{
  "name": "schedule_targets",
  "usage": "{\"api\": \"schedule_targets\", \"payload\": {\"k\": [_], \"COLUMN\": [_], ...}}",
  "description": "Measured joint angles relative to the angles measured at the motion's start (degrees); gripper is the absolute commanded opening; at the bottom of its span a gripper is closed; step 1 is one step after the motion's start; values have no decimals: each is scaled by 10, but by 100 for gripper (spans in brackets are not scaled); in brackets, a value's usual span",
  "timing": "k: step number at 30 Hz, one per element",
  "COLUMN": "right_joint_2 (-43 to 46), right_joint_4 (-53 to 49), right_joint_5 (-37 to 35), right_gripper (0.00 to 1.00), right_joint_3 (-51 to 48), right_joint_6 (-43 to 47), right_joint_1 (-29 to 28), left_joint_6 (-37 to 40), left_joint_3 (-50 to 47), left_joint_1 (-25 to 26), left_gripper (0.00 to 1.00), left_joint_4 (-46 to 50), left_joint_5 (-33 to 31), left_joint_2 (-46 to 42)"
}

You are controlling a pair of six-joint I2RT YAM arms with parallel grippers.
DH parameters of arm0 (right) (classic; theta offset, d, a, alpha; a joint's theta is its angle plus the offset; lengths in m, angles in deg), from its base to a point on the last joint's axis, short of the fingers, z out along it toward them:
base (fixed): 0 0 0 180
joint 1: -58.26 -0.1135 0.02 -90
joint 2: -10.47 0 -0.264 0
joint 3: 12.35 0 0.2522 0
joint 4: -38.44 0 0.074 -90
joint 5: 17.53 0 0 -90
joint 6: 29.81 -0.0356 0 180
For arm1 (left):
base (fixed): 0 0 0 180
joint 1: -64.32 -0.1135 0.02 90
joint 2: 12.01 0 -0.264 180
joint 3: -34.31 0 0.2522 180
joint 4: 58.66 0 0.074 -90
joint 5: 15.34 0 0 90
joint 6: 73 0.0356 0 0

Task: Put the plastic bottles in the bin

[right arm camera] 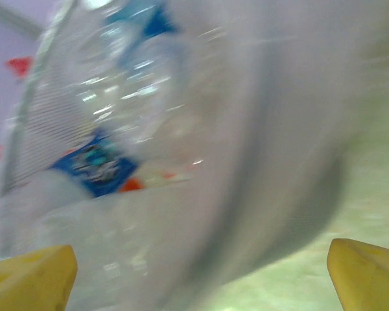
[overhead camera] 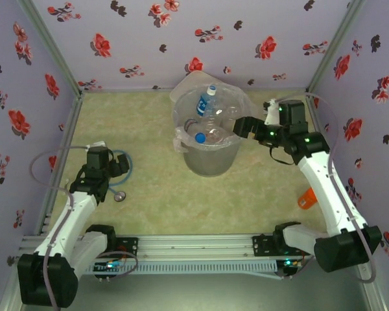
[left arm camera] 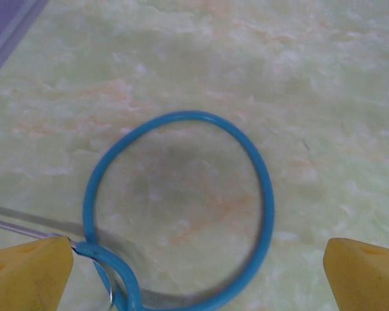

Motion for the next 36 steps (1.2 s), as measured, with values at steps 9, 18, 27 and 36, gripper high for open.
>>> {"api": "schedule_targets", "payload": {"k": [9, 18, 27, 36], "right_joint_2": [78, -56, -172, -210], "right_joint_4": [172, 402, 554, 764], "right_joint_5": [-286, -388, -405, -400], "right_gripper": [100, 99, 99, 99], "right_joint_3": [-210, -333, -342, -454], "right_joint_6": [31, 89, 159, 200], "right_joint_1": [90, 90, 90, 87], "left_joint_6": [48, 97, 134, 153], "left_joint_3": [-29, -34, -21, -70], "left_joint_1": [-24, -36, -51, -56], "left_gripper": [100, 100, 100, 100], "left_joint_4": [-154, -318, -466, -606], "left_joint_5": [-18, -18, -16, 17], "left_joint_2": [79, 214, 343, 369]}}
